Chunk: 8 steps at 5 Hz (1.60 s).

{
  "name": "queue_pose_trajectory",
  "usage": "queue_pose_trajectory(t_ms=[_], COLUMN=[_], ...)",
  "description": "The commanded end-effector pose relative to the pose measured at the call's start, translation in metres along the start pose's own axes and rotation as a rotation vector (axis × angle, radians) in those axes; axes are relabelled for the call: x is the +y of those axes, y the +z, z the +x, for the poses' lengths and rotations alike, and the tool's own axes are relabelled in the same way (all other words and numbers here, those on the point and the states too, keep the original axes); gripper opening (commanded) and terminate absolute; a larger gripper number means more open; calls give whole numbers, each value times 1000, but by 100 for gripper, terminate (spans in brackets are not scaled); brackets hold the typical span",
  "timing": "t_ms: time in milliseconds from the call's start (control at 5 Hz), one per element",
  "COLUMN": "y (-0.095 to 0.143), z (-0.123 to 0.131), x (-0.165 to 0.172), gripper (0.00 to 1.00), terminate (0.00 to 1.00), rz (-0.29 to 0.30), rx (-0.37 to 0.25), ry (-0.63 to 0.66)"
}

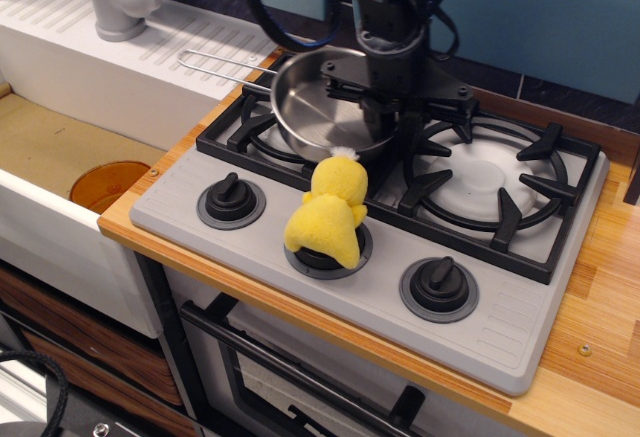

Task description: Put pot or pan on stove and put stuffedduck in pot or pan

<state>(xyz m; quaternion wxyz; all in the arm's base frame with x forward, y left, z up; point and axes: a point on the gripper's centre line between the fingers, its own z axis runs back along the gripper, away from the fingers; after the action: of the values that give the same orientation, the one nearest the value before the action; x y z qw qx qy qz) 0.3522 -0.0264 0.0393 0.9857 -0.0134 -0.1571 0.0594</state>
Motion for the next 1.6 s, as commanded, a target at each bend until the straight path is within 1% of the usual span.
queue_pose_trajectory(t_ms=[0, 200, 400, 600, 800, 1000, 1200, 1400], y=[12, 30, 56, 73, 81, 83, 80, 61], z=[11, 12, 11, 8, 5, 2, 1, 3], x=[-8, -18, -35, -63, -89, -109, -119, -124], gripper=[0, 0, 0, 0, 0, 0, 0, 0], terminate=[0, 0, 0, 0, 0, 0, 0, 0], rz=[-36, -35, -24, 3, 31, 46, 40, 40], rx=[4, 22, 44, 49, 36, 21, 0, -64], ry=[-9, -10, 6, 34, 49, 52, 51, 40])
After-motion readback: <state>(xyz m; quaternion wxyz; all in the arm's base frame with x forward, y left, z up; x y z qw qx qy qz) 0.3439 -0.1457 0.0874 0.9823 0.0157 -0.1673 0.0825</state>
